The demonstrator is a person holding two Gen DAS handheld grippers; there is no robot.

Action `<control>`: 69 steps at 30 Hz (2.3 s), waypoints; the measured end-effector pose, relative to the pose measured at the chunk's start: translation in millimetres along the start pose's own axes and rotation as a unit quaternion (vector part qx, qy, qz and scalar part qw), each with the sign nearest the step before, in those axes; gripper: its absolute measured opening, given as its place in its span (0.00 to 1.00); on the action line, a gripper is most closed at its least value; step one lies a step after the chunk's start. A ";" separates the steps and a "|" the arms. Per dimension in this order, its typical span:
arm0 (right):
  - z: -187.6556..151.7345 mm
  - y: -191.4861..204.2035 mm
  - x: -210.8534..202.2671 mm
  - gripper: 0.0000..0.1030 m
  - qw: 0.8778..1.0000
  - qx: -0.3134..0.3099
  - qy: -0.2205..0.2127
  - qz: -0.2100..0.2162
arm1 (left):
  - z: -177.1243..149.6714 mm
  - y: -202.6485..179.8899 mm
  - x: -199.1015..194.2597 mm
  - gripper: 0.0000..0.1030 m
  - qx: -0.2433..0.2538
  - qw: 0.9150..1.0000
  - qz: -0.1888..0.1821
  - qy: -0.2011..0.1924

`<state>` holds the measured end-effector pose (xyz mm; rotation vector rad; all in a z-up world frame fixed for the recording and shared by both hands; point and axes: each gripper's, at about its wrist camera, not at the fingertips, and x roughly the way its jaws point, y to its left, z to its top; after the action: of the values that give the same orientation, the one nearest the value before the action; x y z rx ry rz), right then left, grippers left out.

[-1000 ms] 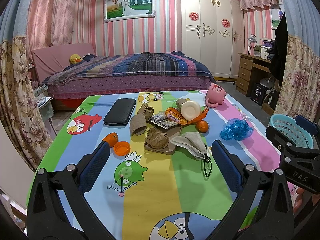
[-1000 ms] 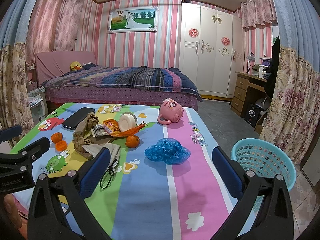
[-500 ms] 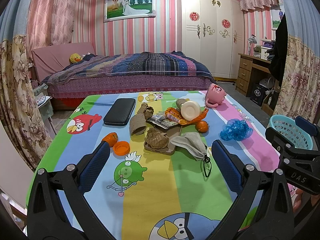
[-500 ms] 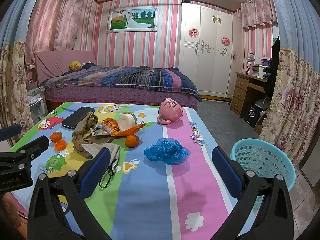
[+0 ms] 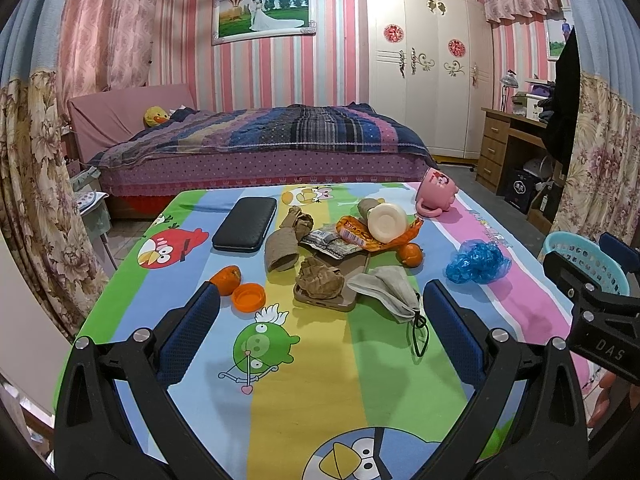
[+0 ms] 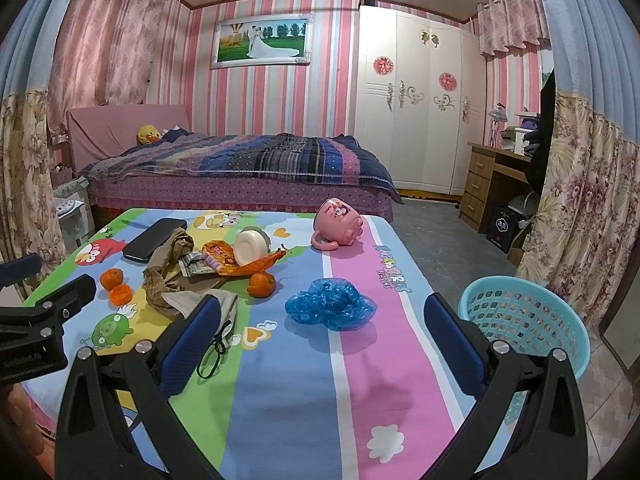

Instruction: Collect trash

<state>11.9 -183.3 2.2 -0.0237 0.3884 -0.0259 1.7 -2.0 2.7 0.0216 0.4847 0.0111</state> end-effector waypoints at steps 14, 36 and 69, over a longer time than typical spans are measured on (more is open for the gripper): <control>1.2 -2.1 -0.1 0.96 1.000 0.003 0.001 -0.005 | 0.1 0.1 0.3 0.95 0.001 1.000 -0.001 -0.001; 1.4 -2.1 -0.2 0.96 1.000 0.003 0.000 -0.004 | 0.6 0.6 0.0 0.95 0.002 1.000 0.000 -0.003; 4.2 -7.3 4.2 0.96 1.000 0.008 0.003 -0.010 | 0.7 2.6 0.4 0.95 0.008 1.000 0.008 -0.006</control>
<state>17.2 -190.6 4.7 -0.0114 0.3931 -0.0497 2.4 0.6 3.2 0.0402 0.4724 0.0222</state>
